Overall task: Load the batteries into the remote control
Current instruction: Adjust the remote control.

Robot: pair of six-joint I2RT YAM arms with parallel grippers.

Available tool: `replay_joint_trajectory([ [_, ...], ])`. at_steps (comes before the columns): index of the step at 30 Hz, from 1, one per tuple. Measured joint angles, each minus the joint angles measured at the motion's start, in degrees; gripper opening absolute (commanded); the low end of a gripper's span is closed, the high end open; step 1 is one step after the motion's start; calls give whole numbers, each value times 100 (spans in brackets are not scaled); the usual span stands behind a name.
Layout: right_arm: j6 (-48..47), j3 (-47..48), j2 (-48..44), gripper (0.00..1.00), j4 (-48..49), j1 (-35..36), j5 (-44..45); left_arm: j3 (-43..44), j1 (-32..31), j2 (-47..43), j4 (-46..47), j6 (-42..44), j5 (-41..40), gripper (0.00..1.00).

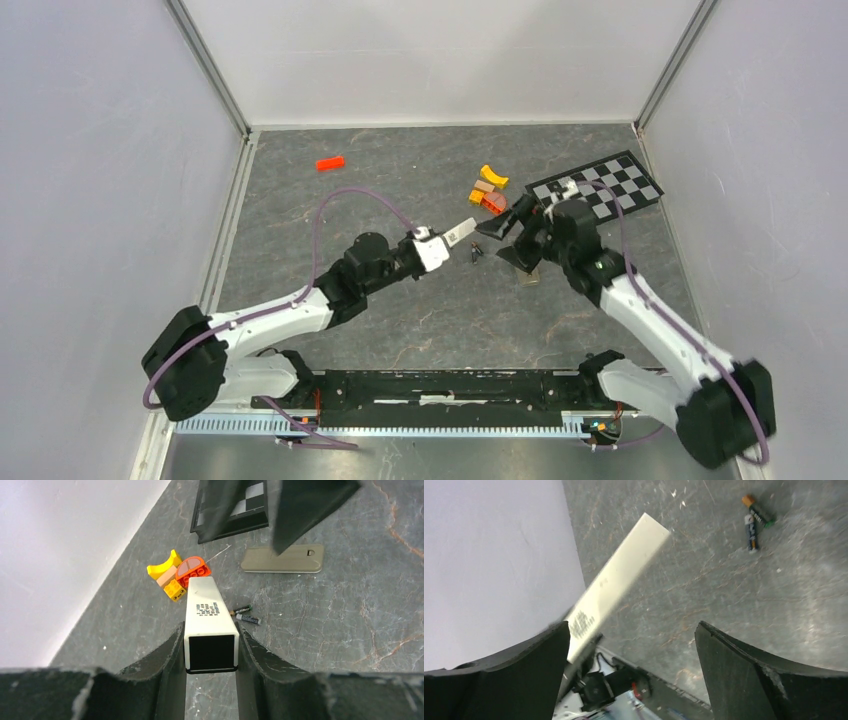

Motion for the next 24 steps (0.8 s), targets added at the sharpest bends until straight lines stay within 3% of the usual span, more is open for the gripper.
replay_joint_trajectory([
  [6,-953,-1486,-1821,98,1539,-13,450,192,850,-278,-291,-1060,1115,2],
  [13,-2068,-1318,-1858,98,2446,-37,-74,227,2057,-588,396,-2636,3222,2],
  [16,-1908,-1316,-1672,98,3023,-37,-647,227,2378,-610,984,-3322,3963,2],
  [24,-315,-1867,-1174,97,5093,-37,-1631,197,2809,-575,3132,-5014,5300,2],
])
